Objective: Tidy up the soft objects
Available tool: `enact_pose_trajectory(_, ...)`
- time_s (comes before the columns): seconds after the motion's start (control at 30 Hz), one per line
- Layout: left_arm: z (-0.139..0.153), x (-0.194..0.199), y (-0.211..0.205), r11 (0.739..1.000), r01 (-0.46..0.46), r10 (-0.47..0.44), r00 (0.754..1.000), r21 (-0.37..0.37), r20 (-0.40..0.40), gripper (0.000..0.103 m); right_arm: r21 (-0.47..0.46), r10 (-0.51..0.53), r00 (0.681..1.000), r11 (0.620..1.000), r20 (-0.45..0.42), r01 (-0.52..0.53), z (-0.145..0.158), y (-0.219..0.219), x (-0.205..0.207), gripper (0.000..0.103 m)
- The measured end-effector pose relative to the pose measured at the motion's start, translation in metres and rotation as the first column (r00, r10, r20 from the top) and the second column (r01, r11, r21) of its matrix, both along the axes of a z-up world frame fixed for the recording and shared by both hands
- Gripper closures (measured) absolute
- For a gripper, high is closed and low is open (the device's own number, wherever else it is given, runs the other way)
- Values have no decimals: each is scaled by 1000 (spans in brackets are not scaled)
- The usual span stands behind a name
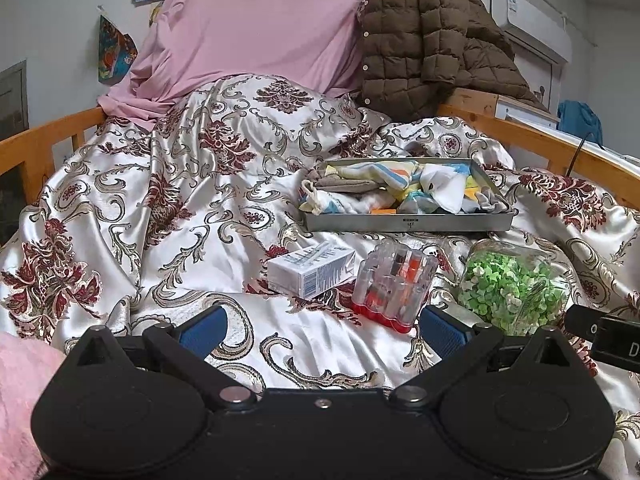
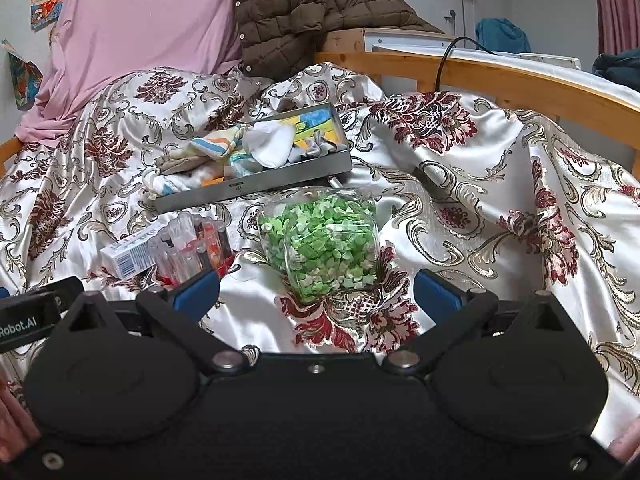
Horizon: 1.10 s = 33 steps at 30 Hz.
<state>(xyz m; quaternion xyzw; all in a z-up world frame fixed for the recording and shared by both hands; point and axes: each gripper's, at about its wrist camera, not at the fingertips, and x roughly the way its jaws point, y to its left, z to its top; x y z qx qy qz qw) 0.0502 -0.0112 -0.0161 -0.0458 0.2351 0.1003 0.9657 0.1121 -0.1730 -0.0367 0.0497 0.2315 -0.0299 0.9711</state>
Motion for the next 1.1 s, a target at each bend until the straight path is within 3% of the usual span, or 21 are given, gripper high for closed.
enact_pose_trajectory(1.1,0,1,-1,1000,0,0,1000,1,-5,1,1,0,1000,1000,-6,0,-2,-1,0,1)
